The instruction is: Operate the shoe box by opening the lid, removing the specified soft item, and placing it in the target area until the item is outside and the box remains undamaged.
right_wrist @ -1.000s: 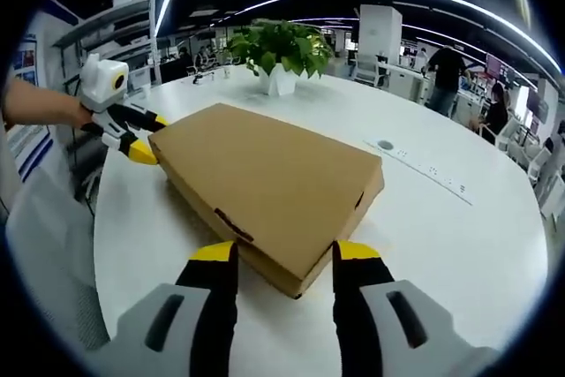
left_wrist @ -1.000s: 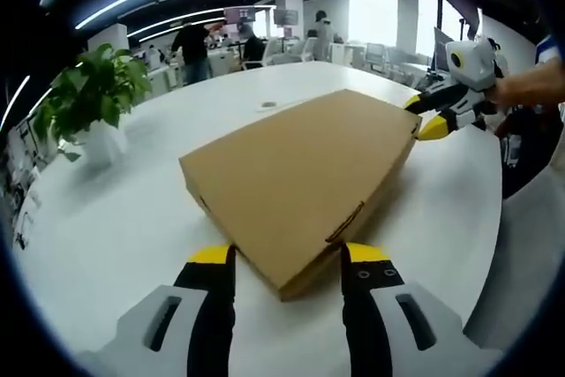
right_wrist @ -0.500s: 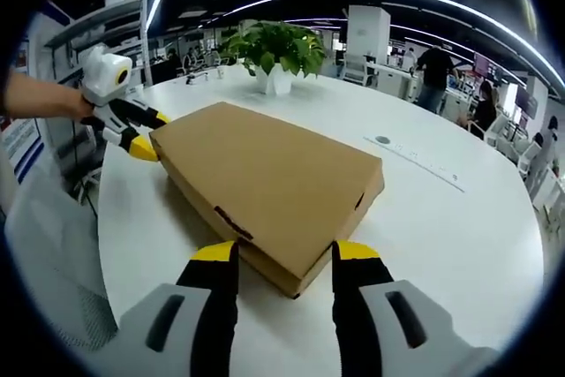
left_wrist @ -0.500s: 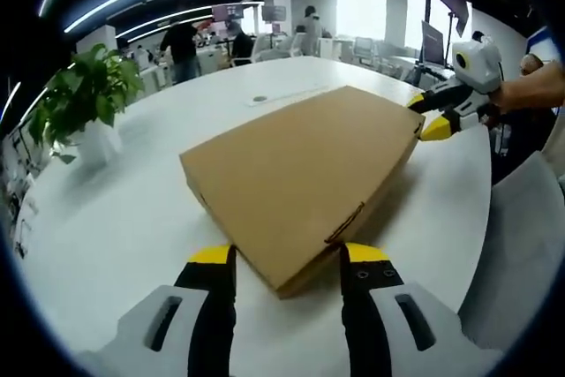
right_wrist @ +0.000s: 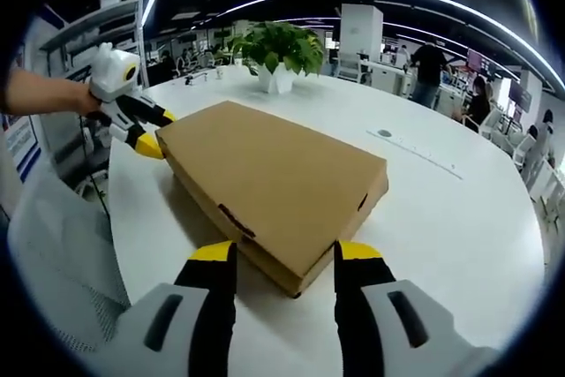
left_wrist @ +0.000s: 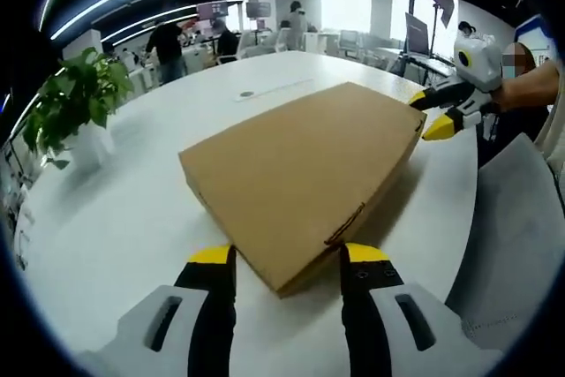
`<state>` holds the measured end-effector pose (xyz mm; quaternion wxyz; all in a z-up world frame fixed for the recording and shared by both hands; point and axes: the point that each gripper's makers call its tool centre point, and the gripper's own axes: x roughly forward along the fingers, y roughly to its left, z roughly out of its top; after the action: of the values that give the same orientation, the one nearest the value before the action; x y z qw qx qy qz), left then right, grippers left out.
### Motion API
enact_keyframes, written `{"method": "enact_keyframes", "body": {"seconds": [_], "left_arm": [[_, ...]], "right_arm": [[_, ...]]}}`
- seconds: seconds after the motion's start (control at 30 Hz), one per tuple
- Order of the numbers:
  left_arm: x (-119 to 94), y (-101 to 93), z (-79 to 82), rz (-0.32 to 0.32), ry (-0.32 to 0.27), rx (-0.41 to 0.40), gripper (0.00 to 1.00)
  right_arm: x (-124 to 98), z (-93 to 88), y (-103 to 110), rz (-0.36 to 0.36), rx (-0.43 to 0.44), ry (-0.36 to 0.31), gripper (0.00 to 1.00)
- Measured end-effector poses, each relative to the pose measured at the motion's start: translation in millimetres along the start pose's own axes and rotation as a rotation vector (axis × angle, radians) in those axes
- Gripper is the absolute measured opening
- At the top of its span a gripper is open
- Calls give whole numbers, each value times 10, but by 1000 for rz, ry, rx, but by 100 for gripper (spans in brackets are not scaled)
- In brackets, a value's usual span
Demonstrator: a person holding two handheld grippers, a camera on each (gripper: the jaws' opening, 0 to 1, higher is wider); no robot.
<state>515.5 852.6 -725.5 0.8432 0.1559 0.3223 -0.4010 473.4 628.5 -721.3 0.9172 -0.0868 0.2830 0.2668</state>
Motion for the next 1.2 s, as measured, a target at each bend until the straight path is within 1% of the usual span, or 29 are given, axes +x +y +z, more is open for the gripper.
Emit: {"method": "enact_keyframes", "body": {"seconds": [0.37, 0.5, 0.7, 0.8, 0.87, 1.0, 1.07, 1.2], "left_arm": [[-134, -86, -120, -17, 14, 12, 46], [-169, -122, -151, -19, 18, 9, 46], [-175, -128, -158, -18, 23, 7, 47], [-168, -137, -138, -19, 30, -21, 49], [-163, -164, -145, -27, 35, -19, 53], [-163, -196, -148, -33, 40, -11, 58], [-169, -211, -134, -40, 33, -30, 60], [-204, -213, -106, -36, 21, -28, 60]], "right_arm": [[-115, -71, 180, -13, 30, -5, 38], [-139, -82, 199, -17, 34, -4, 38], [-158, -86, 222, -14, 26, -4, 39], [-164, -74, 260, 4, 39, -7, 44], [-169, -74, 288, 13, 34, -6, 46], [-184, -58, 281, 15, 40, -11, 46], [-193, -51, 278, 16, 37, -13, 46], [-219, -23, 274, 18, 30, -20, 45]]}}
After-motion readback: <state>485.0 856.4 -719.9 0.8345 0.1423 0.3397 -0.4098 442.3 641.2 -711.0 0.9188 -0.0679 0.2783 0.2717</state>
